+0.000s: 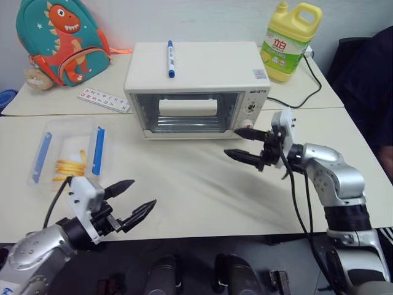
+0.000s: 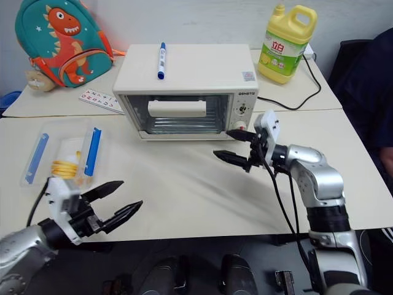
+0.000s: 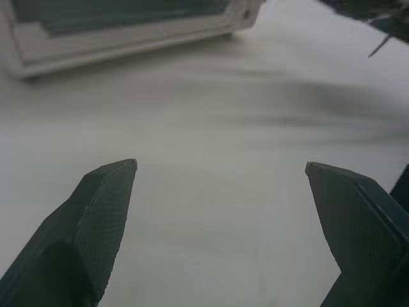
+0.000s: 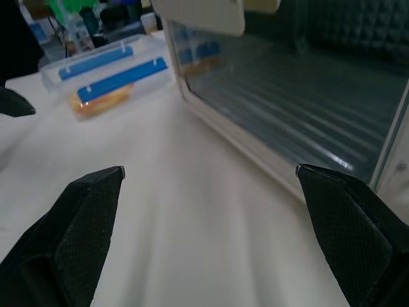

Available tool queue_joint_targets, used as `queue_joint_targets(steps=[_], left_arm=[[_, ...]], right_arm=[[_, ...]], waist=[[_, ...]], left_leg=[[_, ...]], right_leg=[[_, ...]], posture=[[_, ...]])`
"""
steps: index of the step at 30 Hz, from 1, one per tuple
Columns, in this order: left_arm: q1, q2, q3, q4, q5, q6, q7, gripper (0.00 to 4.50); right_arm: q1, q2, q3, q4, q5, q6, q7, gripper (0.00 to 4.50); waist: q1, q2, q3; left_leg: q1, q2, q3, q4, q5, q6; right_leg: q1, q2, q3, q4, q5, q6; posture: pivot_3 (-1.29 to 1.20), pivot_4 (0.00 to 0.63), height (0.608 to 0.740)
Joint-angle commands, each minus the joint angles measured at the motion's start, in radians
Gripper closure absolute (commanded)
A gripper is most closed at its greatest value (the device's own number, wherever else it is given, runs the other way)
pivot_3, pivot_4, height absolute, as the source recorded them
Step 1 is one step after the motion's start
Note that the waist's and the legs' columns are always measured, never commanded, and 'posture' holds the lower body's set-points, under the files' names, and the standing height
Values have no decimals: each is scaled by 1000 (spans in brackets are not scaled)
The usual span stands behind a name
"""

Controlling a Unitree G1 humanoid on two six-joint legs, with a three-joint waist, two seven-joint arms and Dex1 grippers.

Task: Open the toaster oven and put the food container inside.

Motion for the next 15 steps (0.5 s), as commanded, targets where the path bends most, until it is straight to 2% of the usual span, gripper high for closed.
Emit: queue_joint_targets(steps=[1, 7, 15], left_arm=[[-32, 58, 88, -39, -138, 28, 17, 0], [-72, 136, 152, -9, -177, 35, 43, 0], [-91, 133, 147, -15, -195, 28, 101, 0]], right_arm=[[-79, 46, 11, 67, -15, -39, -24, 7], [-210, 125, 15, 187, -15, -75, 3, 7], [-209, 141, 75, 53, 22, -46, 99, 7]], waist=[[-2, 0, 0], [-9, 0, 0], [-19, 0, 0]], left_leg=[[0, 0, 0, 0, 0, 0], [0, 0, 3, 0, 2, -2], [0, 0, 4, -1, 1, -1]], right_leg=[[0, 0, 0, 0, 0, 0], [-2, 1, 2, 2, 0, 0], [-2, 1, 3, 2, 0, 0]], posture=[[0, 150, 740], [0, 150, 740], [0, 150, 740]])
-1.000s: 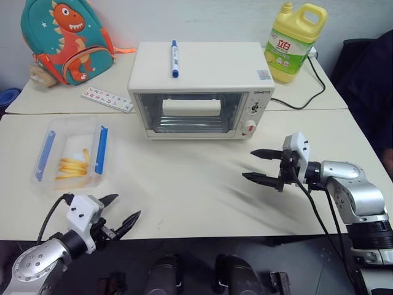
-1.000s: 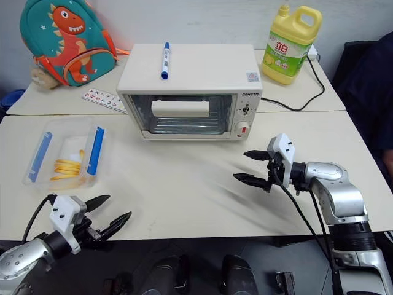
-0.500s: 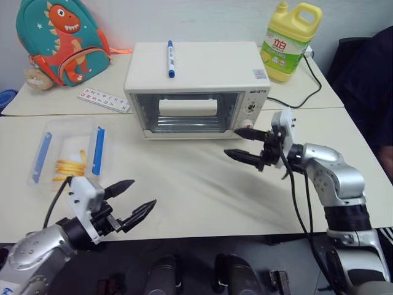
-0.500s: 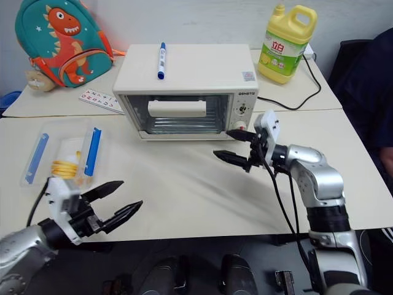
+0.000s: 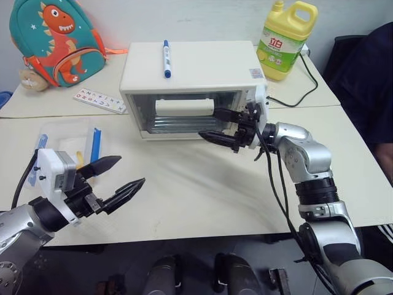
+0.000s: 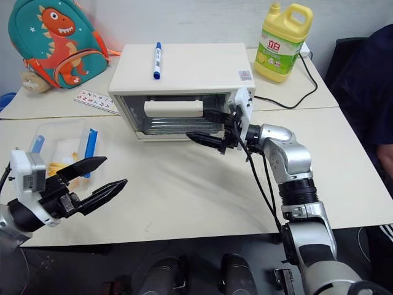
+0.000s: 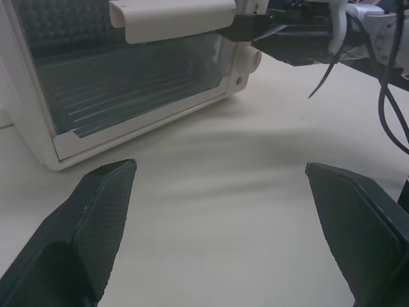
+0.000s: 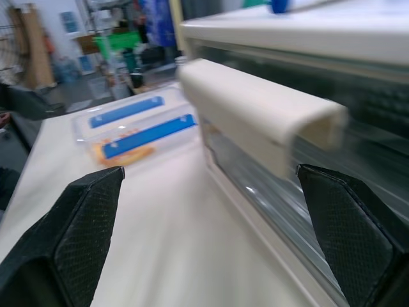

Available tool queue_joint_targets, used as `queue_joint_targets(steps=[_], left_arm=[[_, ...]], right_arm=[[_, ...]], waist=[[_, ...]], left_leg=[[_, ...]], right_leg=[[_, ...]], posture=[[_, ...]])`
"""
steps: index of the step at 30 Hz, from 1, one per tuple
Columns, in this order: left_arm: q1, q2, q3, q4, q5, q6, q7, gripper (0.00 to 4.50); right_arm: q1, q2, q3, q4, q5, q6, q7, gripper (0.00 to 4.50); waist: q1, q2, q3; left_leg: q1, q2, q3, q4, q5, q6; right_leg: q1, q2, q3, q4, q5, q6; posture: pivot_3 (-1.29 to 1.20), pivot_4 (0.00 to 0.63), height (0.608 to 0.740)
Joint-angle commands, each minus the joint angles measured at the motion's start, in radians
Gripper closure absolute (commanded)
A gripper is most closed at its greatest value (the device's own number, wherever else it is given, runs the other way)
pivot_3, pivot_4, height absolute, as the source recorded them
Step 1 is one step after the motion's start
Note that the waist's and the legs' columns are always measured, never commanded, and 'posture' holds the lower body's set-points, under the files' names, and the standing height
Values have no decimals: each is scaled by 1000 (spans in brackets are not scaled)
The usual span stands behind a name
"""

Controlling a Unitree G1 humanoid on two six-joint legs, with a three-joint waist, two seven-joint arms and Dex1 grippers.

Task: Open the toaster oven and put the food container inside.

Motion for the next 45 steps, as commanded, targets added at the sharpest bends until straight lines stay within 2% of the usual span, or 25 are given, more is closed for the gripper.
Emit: queue_joint_targets(steps=[1, 6, 9, 13, 21, 28, 32, 39, 42, 45], left_arm=[[-16, 3, 6, -26, -10, -19, 29, 0], [-151, 2, -40, 44, 42, -40, 105, 0], [-363, 13, -124, 186, 151, -76, 152, 593], [-602, 60, -264, 350, 268, -82, 106, 1821], [-881, 112, -504, 668, 488, -172, -129, 4454], [-900, 159, -604, 691, 521, -168, -409, 4485], [-842, 204, -612, 642, 539, -179, -512, 4485], [-683, 277, -608, 551, 597, -217, -601, 4485], [-595, 291, -621, 522, 675, -279, -585, 4485], [-558, 260, -628, 506, 716, -281, -538, 4485]], right_arm=[[-3, -4, 3, -98, 50, 24, 39, 7], [72, -28, 32, -225, 82, 67, 89, 7], [130, -48, 40, -281, 94, 81, 102, 0], [170, -68, 62, -299, 72, 64, 112, 0], [204, -77, 55, -336, 94, 73, 109, 0], [259, -95, 40, -399, 96, 84, 59, 0], [358, -196, -24, -480, 113, 118, 48, 0], [507, -422, -159, -588, 222, 193, 128, 0], [502, -495, -212, -588, 287, 232, 157, 0], [452, -515, -233, -562, 331, 251, 156, 0]], waist=[[-3, 0, 0], [-6, 0, 0], [-5, -1, 0], [-8, -3, 0], [-7, -5, 1], [-8, -7, 1], [-6, -7, 2], [-8, -8, 2], [-8, -8, 2], [-6, -8, 2]], left_leg=[[0, 0, 0, 0, 0, 0], [0, 0, 0, -1, 0, -1], [0, 0, 0, -1, 0, -1], [0, 0, 2, -1, 0, -1], [-1, 3, 13, -2, 0, -3], [0, 5, 20, -1, 0, -2], [0, 5, 22, -1, 0, -2], [0, 5, 23, 2, -2, 0], [2, 7, 23, 3, -4, -1], [2, 9, 23, 3, -4, -2]], right_leg=[[0, 0, 0, 0, 0, 0], [0, 0, 0, 0, 0, 0], [-1, 1, 0, 1, 0, 0], [-1, 2, 0, 3, 0, 0], [-10, 14, 5, 6, -1, 1], [-15, 15, 13, 9, 0, 2], [-16, 15, 19, 8, 0, 2], [-15, 14, 25, 6, 0, 2], [-15, 12, 27, 6, 0, 2], [-15, 12, 27, 6, 1, 1]], posture=[[0, 150, 740], [0, 150, 740], [0, 150, 740], [0, 150, 740], [0, 150, 740], [0, 150, 740], [0, 150, 740], [0, 150, 740], [0, 150, 740], [0, 150, 740]])
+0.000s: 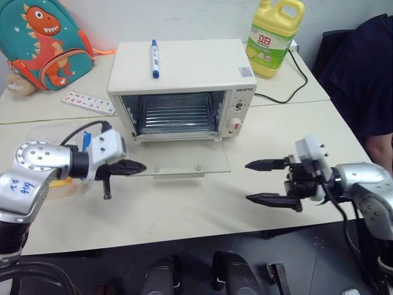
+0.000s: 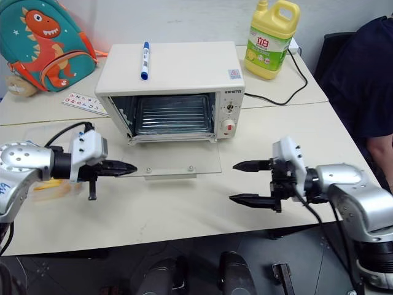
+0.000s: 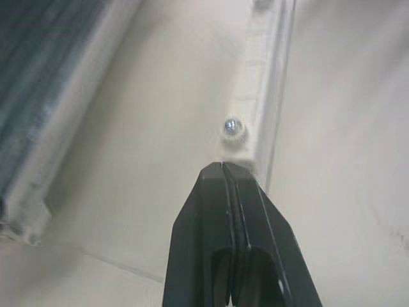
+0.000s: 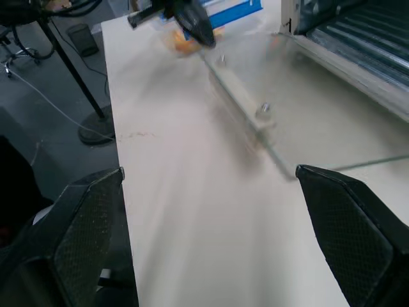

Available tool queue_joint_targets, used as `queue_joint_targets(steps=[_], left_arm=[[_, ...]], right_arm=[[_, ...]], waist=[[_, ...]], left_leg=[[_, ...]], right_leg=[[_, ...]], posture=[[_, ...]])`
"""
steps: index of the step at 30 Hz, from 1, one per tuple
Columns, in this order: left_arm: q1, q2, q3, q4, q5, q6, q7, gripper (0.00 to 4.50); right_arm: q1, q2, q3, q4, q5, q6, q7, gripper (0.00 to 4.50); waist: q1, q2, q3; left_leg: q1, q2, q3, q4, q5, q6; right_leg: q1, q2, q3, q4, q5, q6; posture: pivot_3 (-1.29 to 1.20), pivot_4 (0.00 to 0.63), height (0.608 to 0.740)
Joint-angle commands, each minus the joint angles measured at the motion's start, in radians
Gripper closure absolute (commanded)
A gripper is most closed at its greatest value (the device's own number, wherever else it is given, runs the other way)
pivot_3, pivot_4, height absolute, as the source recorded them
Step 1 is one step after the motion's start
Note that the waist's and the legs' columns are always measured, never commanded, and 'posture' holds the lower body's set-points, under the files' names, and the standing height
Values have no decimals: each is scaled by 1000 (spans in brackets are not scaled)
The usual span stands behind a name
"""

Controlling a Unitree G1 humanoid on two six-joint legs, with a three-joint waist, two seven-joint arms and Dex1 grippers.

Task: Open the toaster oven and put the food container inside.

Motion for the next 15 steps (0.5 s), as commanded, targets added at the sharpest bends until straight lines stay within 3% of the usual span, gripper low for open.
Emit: queue_joint_targets(steps=[1, 9, 12, 15], left_arm=[[16, -24, 5, -43, 45, -8, 54, 4485], [94, -104, 20, -83, 138, 15, 199, 4485], [200, -148, 215, -226, -4, 174, 246, 4485], [347, -209, 464, -371, -155, 350, 275, 3924]], right_arm=[[-61, -14, -39, -2, 75, 23, 10, 0], [-223, 25, 15, 43, 145, 62, 16, 0], [-276, 52, 74, 78, 117, 41, 48, 0], [-322, 79, 126, 118, 89, 22, 81, 0]], waist=[[1, 0, 0], [1, -1, 0], [-5, -1, 0], [-8, -3, 1]], left_leg=[[0, 0, 0, 0, 0, 0], [-1, 0, 0, 1, -1, 1], [-1, 1, 1, 1, -1, 1], [-1, 4, 1, 4, -1, 1]], right_leg=[[0, 0, 0, 0, 0, 0], [0, -1, 0, -1, 0, 0], [0, -1, 0, 0, 0, 0], [0, 0, 0, 1, 0, 0]], posture=[[0, 150, 740], [0, 150, 740], [0, 150, 740], [0, 150, 740]])
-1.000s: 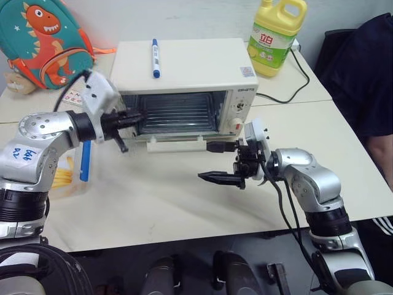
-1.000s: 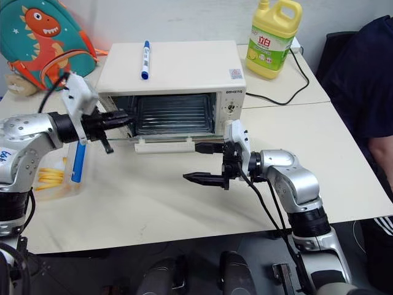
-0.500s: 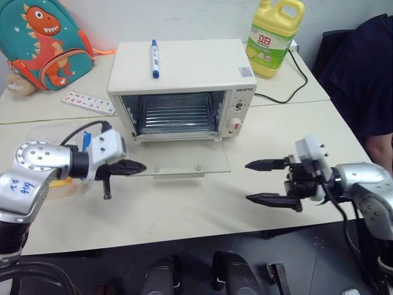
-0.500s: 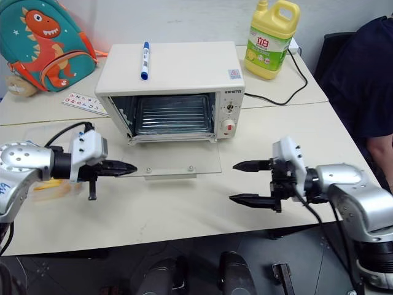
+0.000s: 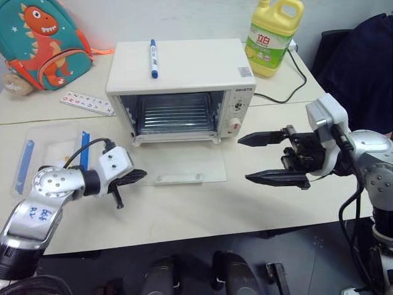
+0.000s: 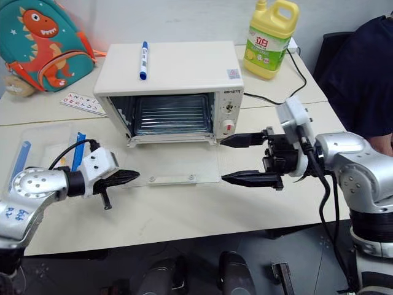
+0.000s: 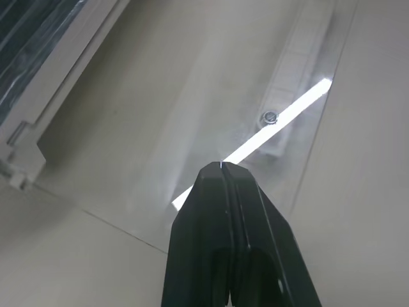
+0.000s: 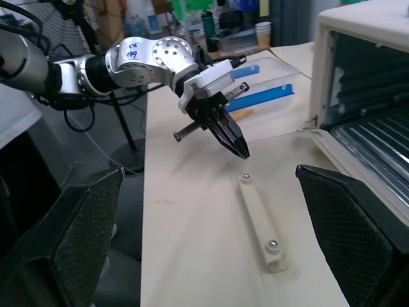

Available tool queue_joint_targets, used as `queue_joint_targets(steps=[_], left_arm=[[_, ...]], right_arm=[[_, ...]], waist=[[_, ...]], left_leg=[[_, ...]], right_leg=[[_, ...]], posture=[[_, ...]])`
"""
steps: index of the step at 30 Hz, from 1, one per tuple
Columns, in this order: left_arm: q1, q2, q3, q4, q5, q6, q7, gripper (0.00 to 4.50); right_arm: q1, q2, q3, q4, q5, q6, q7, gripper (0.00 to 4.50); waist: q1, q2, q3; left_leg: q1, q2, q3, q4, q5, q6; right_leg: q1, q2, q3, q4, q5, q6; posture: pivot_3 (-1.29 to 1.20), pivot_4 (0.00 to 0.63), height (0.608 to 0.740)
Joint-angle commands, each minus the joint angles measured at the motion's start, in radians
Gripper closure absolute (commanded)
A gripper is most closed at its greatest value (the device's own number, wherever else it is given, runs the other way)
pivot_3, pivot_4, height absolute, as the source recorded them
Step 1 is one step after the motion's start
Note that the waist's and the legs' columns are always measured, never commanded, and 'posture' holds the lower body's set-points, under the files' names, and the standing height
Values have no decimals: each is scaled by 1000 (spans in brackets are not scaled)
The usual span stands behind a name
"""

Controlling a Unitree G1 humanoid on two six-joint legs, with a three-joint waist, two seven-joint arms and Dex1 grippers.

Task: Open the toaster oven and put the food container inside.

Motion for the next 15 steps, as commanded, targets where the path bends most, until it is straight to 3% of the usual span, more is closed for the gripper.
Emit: queue_joint_targets(steps=[1, 7, 12, 13, 15], left_arm=[[145, -59, 324, -196, -178, 196, 47, 3611], [393, -241, 729, -359, -339, 377, 169, 1839], [487, -417, 911, -383, -484, 435, 322, 315], [490, -456, 937, -383, -511, 445, 376, 79], [450, -532, 978, -369, -591, 449, 535, 32]], right_arm=[[-58, 22, 49, 31, -27, -37, 50, 0], [-149, 57, 117, 144, -90, -79, 132, 0], [-214, 73, 152, 218, -116, -84, 200, 0], [-224, 78, 159, 229, -130, -96, 209, 0], [-236, 94, 169, 246, -158, -131, 219, 0]], waist=[[-1, 0, 0], [6, -1, -1], [10, -2, -1], [8, -2, -1], [7, -3, -2]], left_leg=[[0, 2, 0, 2, 0, -1], [0, 4, -1, 10, -5, -1], [0, 4, -2, 10, -10, -5], [0, 4, -2, 10, -11, -5], [0, 4, -1, 11, -14, -1]], right_leg=[[0, 1, 0, 0, 0, 0], [3, 2, -1, 0, -1, -1], [3, 1, -1, 0, 0, -3], [3, 1, 0, 0, 0, -3], [3, 1, 0, -1, 0, -3]], posture=[[0, 150, 740], [0, 150, 740], [0, 150, 740], [0, 150, 740], [0, 150, 740]])
